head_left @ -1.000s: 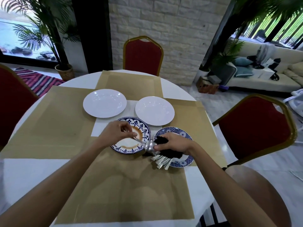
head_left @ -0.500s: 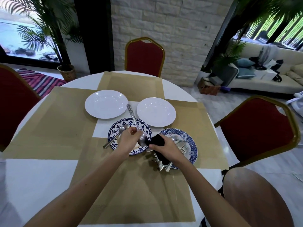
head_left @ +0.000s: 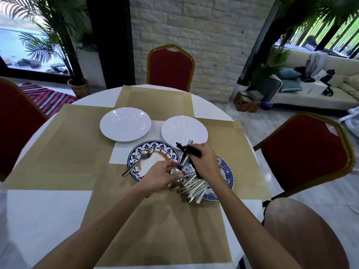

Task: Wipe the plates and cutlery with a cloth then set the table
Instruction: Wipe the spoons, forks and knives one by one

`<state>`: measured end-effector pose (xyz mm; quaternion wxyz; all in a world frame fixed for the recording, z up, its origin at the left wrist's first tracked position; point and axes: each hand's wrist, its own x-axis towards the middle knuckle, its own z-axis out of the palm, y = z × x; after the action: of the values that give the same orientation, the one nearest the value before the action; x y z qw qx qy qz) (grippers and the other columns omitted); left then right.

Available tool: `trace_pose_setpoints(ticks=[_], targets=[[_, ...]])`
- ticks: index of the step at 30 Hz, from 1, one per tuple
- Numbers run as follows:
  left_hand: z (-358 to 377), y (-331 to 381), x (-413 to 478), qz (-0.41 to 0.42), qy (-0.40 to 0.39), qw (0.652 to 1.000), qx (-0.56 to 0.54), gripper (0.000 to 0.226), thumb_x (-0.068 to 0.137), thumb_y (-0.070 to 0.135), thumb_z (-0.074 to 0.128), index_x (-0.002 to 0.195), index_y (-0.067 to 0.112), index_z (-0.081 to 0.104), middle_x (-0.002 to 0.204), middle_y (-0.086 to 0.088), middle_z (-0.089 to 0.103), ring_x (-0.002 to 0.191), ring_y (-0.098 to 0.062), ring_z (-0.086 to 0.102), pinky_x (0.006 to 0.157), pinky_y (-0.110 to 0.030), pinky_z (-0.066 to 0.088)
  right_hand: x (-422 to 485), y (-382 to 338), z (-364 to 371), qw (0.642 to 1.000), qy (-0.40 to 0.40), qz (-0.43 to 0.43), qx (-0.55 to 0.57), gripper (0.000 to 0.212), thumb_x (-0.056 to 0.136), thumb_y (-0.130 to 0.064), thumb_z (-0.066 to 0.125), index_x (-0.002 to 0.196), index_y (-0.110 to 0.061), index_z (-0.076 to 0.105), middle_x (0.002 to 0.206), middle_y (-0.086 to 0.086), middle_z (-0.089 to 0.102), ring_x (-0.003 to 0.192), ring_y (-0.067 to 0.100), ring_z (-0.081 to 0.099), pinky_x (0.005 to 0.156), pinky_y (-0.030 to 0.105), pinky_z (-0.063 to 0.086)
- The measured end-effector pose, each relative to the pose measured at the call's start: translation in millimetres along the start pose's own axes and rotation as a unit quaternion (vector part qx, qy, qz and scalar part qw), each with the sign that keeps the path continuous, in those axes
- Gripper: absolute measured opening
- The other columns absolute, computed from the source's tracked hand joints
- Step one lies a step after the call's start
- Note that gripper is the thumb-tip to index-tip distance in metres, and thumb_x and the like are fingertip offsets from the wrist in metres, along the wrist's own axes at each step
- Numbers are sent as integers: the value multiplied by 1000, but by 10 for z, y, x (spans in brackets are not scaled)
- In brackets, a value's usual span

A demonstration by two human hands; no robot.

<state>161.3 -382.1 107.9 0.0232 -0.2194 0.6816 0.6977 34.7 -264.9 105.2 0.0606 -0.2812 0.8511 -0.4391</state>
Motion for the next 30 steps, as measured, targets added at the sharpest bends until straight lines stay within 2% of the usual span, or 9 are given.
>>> trace_pose_setpoints(ticks=[3, 6, 9, 14, 17, 19, 23, 27, 30], targets=[[0, -2, -30, 7, 11, 1000, 6, 25, 85, 11, 69, 107, 13, 59, 91, -2, 70, 67, -12, 65, 57, -27, 55, -68, 49, 33, 993, -47, -59, -90, 28, 86, -19, 69, 113, -21, 72, 97, -3, 49, 87, 13, 49, 72, 30, 42], [18, -74, -54, 9, 14, 1000, 26, 37, 86, 9, 67, 121, 5, 56, 83, 3, 71, 65, -6, 63, 60, -28, 52, 42, 156, -67, 992, 5, -34, -125, 29, 84, -17, 71, 112, -22, 72, 100, -1, 51, 92, 18, 53, 69, 28, 40], [92, -45, -56, 7, 13, 1000, -12, 29, 88, 7, 65, 115, 8, 57, 80, 4, 69, 57, -4, 63, 53, -26, 51, 117, 154, -122, 988, 37, -38, -146, 30, 82, -16, 72, 110, -24, 73, 102, -1, 53, 95, 19, 55, 67, 28, 42], [37, -7, -25, 0, 30, 999, -43, 18, 88, 8, 65, 105, 15, 59, 84, 4, 68, 58, -6, 63, 53, -27, 54, -86, 149, 19, 979, -14, -155, -131, 29, 79, -19, 76, 108, -23, 74, 101, 2, 54, 83, 10, 48, 61, 24, 38], [16, -63, -76, 3, 5, 1000, -29, 22, 88, 6, 64, 109, 12, 58, 73, 3, 65, 53, -4, 58, 53, -26, 49, 69, 203, -83, 995, 21, -40, -89, 28, 81, -18, 75, 109, -21, 73, 100, 1, 58, 87, 14, 53, 70, 24, 40], [6, -85, -83, -4, -23, 1000, -16, 23, 90, 7, 61, 112, 13, 56, 75, -1, 62, 56, -7, 57, 57, -26, 51, 170, 188, -184, 996, 32, 78, 17, 24, 81, -24, 75, 104, -21, 72, 94, 2, 66, 85, 18, 63, 72, 27, 48], [-7, -100, -68, -5, -77, 996, 43, 21, 97, 12, 51, 118, 8, 50, 78, -5, 53, 61, -11, 50, 66, -27, 50, 201, 111, -263, 918, -63, 274, 280, 32, 80, -23, 76, 104, -9, 60, 80, 9, 64, 64, 22, 62, 58, 33, 51], [81, -55, -78, 29, -10, 988, 153, 33, 95, 31, 55, 119, 16, 38, 84, 5, 51, 72, -5, 49, 65, -19, 41, 235, 87, -172, 910, 10, 288, 299, 29, 85, -18, 72, 108, -6, 60, 83, 9, 64, 70, 24, 61, 59, 32, 50], [111, -59, -31, 48, 19, 983, 178, 26, 99, 30, 47, 118, 13, 42, 98, 3, 60, 84, -9, 60, 70, -25, 50, 260, 83, -89, 952, 71, 216, 206, 32, 89, -24, 66, 117, -12, 56, 101, 8, 64, 90, 26, 63, 75, 38, 54]])
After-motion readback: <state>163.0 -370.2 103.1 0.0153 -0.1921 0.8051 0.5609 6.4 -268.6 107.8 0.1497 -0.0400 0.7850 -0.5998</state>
